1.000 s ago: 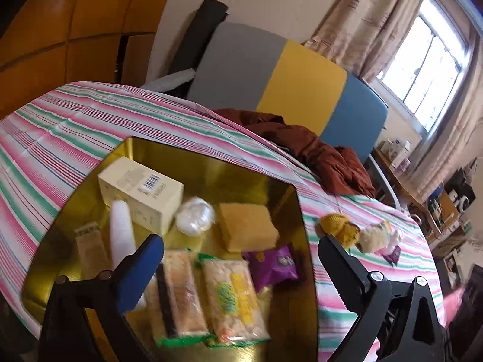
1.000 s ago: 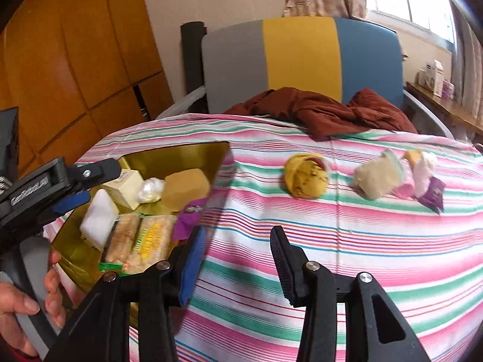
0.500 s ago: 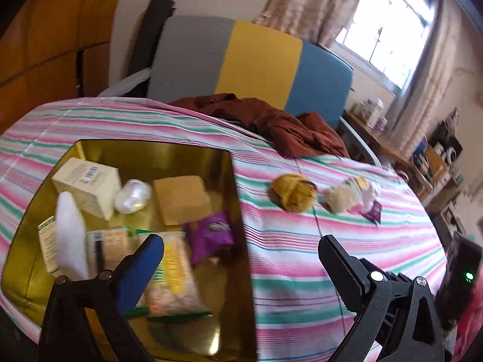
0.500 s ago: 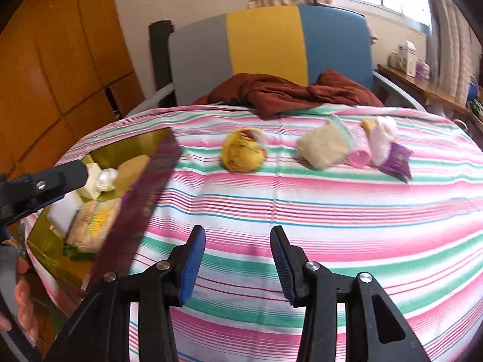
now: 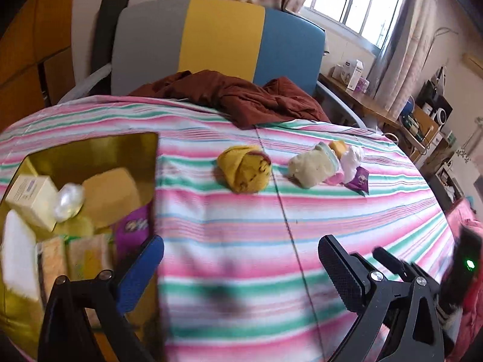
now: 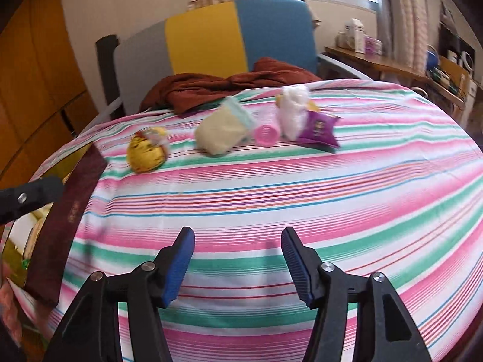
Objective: Organize objects
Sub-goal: 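Move the left gripper to the yellow knitted ball and grasp it, then grasp the small purple snack bag with the right gripper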
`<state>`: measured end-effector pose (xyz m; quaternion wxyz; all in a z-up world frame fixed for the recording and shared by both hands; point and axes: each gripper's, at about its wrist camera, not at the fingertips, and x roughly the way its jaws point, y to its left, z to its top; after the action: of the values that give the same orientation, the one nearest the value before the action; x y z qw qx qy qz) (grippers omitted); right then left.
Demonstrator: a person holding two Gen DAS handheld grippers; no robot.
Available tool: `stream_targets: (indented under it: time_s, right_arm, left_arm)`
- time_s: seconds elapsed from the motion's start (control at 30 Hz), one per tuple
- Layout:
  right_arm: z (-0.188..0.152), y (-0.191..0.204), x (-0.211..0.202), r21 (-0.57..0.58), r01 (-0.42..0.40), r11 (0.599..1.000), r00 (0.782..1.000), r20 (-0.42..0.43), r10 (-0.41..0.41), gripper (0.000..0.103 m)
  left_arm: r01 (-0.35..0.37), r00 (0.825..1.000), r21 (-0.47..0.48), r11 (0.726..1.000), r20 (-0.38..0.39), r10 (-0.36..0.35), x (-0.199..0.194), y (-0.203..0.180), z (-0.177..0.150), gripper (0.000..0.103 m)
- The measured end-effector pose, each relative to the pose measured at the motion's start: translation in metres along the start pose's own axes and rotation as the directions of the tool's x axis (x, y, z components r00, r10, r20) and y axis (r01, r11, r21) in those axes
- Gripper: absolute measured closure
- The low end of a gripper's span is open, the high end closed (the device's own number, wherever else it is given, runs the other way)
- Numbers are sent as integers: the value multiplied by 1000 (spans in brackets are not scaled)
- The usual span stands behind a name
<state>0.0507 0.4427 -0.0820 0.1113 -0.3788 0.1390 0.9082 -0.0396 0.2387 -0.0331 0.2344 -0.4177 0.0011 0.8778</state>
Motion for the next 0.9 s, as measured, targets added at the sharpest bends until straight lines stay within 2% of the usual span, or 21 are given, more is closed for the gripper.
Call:
stream_targets:
  time_s: [0.1, 0.3, 0.4, 0.6, 0.67, 0.73, 0.77, 0.83, 0.87, 0.9]
  right_arm:
    - [2, -10, 0, 18, 3, 1000, 1000, 5, -4, 43]
    - [4, -26, 0, 53, -8, 999, 1000, 11, 8, 43]
    - [4, -34, 0, 69, -12, 998, 1000, 10, 12, 43]
    - [14, -52, 3, 100, -9, 995, 1000, 22, 7, 43]
    - [20, -60, 5, 113, 0, 994, 999, 34, -4, 43]
    - [28, -68, 9, 126, 18, 992, 999, 45, -24, 43]
    - [33, -73, 11, 136, 28, 990, 998, 55, -36, 43]
    - [43, -81, 18, 162, 30, 986, 997, 65, -41, 43]
    - [48, -86, 23, 179, 26, 983, 997, 64, -38, 43]
    - [53, -90, 27, 194, 21, 981, 997, 65, -34, 43]
  left_arm:
    - [-4, 1000, 1, 1000, -1, 4, 18, -8, 16, 0]
    - [-37, 998, -63, 997, -54, 34, 71, -11, 47, 0]
    - [-64, 997, -88, 994, -56, 59, 88, -11, 55, 0]
    - [-102, 993, -70, 992, -75, 96, 122, -17, 61, 0]
    - [-107, 993, -102, 989, -63, 101, 129, -13, 60, 4]
    - [-96, 994, -139, 986, -55, 90, 136, -8, 59, 26]
    - [-98, 994, -139, 985, -58, 91, 139, -8, 58, 33]
    - [-131, 991, -71, 989, -20, 130, 142, -16, 54, 37]
    - [-122, 993, -60, 991, -15, 121, 142, -18, 53, 37]
    - [-116, 993, -54, 992, -6, 116, 141, -19, 53, 42]
